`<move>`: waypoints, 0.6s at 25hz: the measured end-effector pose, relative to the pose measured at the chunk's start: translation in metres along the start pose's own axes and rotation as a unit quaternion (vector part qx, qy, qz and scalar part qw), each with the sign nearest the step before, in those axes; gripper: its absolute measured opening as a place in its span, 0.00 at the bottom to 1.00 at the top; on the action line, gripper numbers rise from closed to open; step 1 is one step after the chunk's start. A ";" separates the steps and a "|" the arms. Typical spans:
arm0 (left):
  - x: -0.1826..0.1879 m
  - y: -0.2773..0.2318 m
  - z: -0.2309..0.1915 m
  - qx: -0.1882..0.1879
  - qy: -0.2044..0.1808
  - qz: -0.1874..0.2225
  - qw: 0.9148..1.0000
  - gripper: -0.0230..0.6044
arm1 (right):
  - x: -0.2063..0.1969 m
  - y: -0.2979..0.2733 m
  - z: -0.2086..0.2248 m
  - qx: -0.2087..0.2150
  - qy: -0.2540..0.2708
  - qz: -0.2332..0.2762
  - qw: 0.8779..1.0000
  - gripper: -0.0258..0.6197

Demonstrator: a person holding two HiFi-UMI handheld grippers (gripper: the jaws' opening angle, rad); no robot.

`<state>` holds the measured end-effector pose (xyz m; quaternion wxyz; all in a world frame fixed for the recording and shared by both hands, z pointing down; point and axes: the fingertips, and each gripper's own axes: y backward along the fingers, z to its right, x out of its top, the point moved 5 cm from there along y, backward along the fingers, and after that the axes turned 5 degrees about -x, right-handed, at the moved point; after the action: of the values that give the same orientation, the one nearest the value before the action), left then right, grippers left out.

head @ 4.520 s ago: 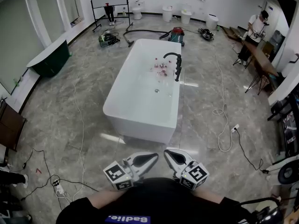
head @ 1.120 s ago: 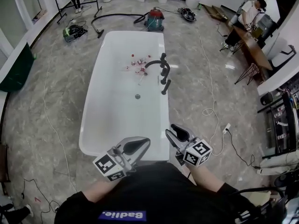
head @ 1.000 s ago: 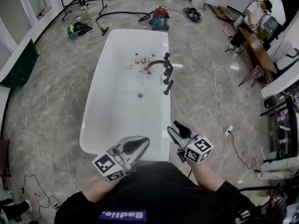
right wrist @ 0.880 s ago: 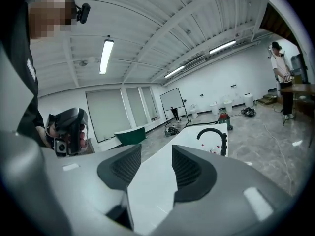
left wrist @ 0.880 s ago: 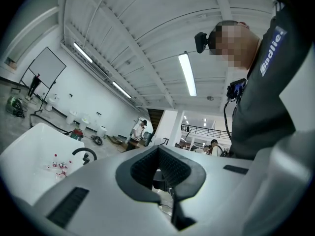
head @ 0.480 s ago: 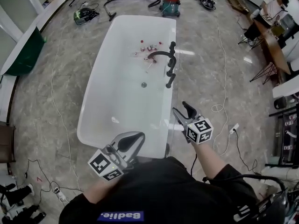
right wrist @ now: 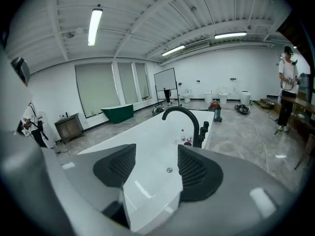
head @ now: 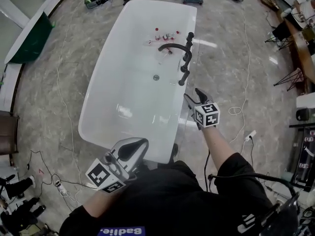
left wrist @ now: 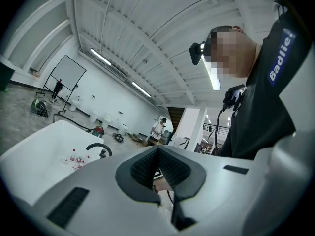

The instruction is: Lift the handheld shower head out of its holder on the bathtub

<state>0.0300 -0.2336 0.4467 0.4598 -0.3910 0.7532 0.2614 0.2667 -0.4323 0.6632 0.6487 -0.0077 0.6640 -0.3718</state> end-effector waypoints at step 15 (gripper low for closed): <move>-0.009 -0.043 -0.022 0.050 -0.024 -0.025 0.998 0.03 | -0.069 -0.146 0.091 -0.007 -0.020 -0.106 0.994 0.42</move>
<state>0.0573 -0.2709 0.4632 0.5031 -0.3801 0.7442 0.2204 0.2875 -0.5475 0.8064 0.6191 -0.0901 0.6487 -0.4333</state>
